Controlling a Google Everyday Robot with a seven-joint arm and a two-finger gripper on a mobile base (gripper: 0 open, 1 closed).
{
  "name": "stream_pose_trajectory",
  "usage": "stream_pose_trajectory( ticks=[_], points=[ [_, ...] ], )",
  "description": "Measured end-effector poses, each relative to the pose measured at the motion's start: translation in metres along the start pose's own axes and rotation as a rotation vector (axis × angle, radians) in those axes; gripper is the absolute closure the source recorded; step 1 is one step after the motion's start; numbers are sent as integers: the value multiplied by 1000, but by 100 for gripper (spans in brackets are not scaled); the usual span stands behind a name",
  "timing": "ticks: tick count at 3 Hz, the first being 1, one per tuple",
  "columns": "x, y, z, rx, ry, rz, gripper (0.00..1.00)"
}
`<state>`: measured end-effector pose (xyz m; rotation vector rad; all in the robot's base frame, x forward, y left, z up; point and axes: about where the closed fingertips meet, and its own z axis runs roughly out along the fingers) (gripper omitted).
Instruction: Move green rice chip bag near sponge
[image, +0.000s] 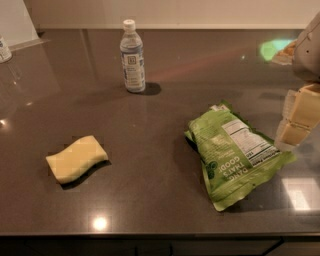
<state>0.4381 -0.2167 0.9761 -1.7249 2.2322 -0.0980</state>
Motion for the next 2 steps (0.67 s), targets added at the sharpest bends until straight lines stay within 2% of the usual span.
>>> stream_pose_trajectory(
  ticks=[1,2],
  points=[
    [0,0,0,0,0,0,0],
    [-2,-1,2,-6,5,26,0]
  ],
)
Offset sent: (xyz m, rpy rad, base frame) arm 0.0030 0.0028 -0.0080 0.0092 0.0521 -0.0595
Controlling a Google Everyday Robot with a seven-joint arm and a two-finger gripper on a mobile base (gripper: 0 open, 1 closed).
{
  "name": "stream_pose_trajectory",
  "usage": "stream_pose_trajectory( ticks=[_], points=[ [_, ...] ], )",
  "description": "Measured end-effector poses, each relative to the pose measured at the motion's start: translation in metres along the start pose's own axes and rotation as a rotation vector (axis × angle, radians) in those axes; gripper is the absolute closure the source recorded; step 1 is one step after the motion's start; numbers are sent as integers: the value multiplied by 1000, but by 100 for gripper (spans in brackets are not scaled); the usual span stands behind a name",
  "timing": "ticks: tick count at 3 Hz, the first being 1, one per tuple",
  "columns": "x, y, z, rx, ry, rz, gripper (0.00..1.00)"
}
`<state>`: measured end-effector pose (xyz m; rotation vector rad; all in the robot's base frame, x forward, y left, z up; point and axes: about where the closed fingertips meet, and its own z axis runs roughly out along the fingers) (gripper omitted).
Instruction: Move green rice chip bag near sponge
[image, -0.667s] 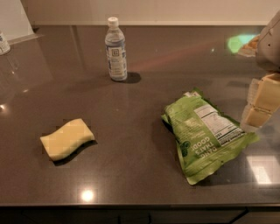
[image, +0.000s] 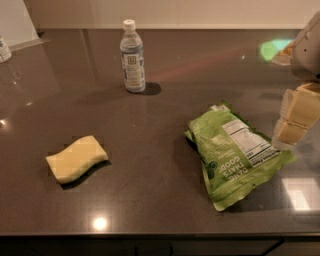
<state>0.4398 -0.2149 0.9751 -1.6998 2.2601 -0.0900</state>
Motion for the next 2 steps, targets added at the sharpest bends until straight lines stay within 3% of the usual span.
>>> stream_pose_trajectory(
  ticks=[1,2],
  points=[
    [-5,-1,16,-14,24,74,0],
    [-9,-2,36,-22,42,187,0]
  ],
)
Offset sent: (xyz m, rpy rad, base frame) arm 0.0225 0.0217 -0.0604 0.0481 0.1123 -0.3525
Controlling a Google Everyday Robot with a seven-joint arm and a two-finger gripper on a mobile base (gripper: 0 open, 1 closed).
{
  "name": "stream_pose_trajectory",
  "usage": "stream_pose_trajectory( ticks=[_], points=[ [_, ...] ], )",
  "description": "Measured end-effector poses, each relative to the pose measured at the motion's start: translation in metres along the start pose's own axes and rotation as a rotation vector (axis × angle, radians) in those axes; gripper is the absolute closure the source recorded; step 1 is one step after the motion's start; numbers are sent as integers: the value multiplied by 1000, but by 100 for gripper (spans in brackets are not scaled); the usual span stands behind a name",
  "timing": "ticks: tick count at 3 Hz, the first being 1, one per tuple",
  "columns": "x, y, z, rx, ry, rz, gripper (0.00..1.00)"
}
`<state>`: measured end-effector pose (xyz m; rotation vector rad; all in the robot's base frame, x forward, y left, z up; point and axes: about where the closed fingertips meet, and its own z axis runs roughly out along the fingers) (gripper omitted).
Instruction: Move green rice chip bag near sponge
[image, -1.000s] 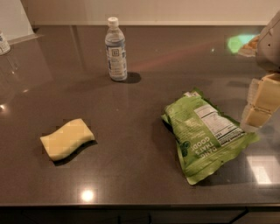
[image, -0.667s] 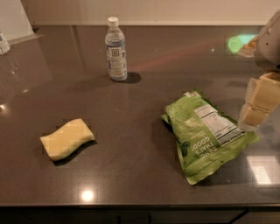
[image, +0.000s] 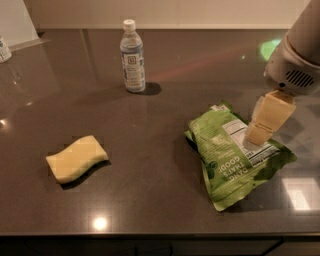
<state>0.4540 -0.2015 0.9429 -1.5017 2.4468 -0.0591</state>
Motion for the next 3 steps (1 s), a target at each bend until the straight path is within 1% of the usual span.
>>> stream_pose_trajectory(
  ticks=[1,2,3],
  points=[
    [-3,1,20,-6,21,126,0],
    [-1,3,35,-6,37,234,0],
    [5,3,46,2,58,321,0]
  ],
)
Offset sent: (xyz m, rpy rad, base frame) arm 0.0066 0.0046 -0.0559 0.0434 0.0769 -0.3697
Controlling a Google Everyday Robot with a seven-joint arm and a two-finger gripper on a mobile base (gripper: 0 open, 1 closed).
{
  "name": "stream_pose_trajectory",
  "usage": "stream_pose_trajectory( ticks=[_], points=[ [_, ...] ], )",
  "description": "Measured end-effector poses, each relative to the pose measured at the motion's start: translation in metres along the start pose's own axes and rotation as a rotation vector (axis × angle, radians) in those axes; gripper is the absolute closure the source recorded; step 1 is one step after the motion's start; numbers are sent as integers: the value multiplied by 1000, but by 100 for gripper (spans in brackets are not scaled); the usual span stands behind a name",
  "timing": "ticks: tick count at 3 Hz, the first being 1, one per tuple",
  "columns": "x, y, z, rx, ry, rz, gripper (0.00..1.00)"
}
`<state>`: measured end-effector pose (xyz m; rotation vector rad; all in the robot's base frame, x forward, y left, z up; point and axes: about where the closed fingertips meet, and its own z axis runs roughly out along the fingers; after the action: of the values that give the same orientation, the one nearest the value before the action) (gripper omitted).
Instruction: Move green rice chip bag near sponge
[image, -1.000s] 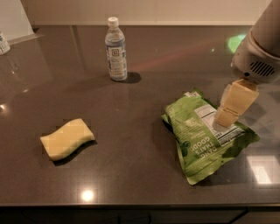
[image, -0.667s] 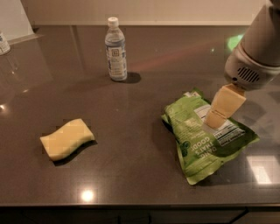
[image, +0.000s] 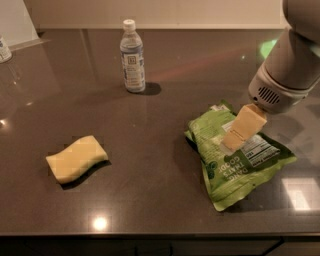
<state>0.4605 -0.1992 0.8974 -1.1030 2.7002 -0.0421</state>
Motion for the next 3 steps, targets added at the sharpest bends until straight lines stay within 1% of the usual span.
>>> stream_pose_trajectory(
  ticks=[1,2,3],
  points=[
    [4,0,9,-4,29,67,0],
    [5,1,18,-28,47,102,18],
    [3,6,23,-46,60,112,41]
  ],
)
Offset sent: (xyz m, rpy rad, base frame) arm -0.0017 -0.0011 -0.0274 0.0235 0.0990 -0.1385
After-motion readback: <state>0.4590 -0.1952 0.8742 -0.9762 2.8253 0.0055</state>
